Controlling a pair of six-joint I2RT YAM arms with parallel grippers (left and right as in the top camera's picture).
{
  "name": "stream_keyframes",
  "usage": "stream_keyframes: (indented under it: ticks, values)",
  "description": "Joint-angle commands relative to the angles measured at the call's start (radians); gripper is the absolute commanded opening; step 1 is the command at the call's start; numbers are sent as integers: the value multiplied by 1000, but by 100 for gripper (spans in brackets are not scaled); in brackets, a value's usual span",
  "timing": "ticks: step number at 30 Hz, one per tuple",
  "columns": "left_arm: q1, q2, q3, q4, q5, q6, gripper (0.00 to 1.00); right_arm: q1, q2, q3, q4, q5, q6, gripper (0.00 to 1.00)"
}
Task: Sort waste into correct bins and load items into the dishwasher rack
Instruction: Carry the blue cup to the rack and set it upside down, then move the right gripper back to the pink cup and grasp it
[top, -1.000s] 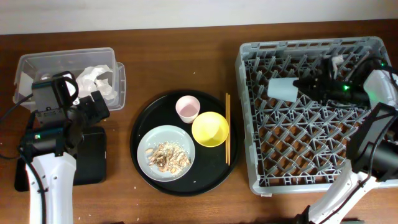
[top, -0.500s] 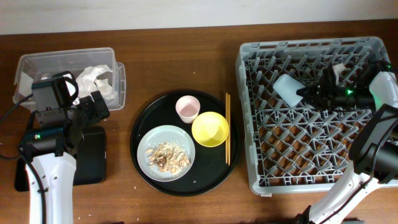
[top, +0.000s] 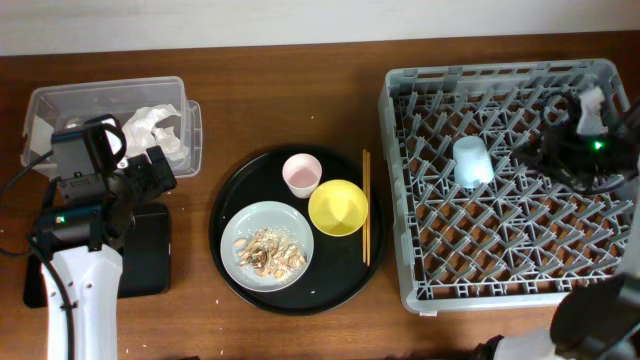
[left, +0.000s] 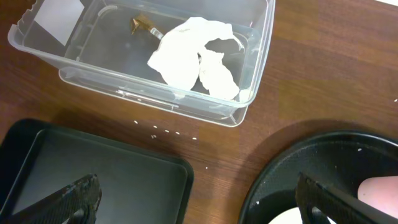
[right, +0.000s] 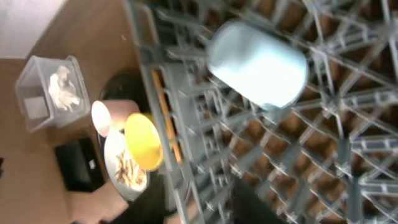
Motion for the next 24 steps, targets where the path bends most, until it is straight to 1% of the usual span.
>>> stream_keyframes:
  ticks: [1, 2, 3, 4, 7, 10, 13, 17, 24]
  values:
    - [5, -7, 1, 2, 7, 8, 99, 121, -20, 16, 103, 57, 43, 12]
    - [5, -7, 1, 2, 7, 8, 99, 163, -8, 16, 151, 127, 100, 4]
    - [5, -7, 1, 2, 7, 8, 99, 211, 11, 16, 220, 217, 155, 4]
    - [5, -7, 1, 2, 7, 8, 99, 272, 48, 16, 308, 347, 220, 4]
    - [5, -7, 1, 2, 7, 8, 99, 343, 129, 16, 396, 406, 243, 4]
    - [5, -7, 1, 2, 7, 8, 99, 343, 190, 16, 406, 477, 313, 4]
    - [5, -7, 1, 2, 7, 8, 99, 331, 223, 16, 348, 549, 354, 4]
    - [5, -7, 1, 2, 7, 8, 99, 331, 222, 16, 294, 550, 353, 4]
    - [5, -7, 1, 2, 7, 8, 99, 331, 248, -11, 286, 587, 346, 4]
